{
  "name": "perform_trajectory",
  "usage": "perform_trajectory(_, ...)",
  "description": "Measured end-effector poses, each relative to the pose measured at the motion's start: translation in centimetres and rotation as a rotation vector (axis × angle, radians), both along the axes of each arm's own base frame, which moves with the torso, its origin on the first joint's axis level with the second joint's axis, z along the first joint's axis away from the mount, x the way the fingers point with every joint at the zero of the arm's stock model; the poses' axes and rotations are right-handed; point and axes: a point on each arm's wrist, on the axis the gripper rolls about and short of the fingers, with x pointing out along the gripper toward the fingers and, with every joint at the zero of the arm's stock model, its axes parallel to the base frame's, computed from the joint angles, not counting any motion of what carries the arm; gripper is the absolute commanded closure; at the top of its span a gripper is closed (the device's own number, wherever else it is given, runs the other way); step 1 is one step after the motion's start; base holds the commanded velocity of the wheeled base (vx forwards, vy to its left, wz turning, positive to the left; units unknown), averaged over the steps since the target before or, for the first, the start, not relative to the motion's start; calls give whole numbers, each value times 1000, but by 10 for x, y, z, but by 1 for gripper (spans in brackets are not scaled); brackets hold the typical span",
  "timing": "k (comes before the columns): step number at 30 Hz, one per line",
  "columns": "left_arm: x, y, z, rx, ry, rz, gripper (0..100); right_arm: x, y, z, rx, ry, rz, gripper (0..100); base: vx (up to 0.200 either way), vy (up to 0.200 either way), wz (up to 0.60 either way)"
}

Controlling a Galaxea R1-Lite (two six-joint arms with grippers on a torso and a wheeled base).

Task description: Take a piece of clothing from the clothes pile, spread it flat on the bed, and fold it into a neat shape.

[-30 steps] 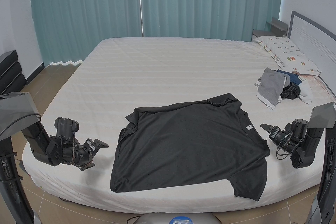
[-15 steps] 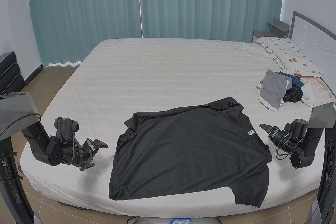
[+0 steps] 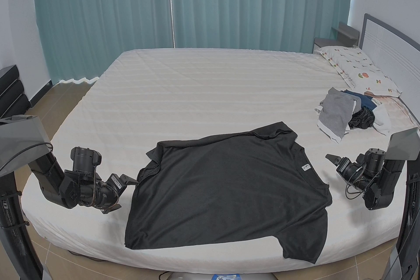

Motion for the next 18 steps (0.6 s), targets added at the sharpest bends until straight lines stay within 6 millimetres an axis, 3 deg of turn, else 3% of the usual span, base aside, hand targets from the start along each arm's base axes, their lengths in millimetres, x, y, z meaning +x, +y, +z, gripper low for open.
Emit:
perform_trajectory(8,7,0,7,-25,-43,61,0,0,1,0,0,-1,4,0,0,0,0)
perform_trajectory(18,32,-1,19,-3,-192,107,0,-1,1,-2,3,9,4,0,0,0,0)
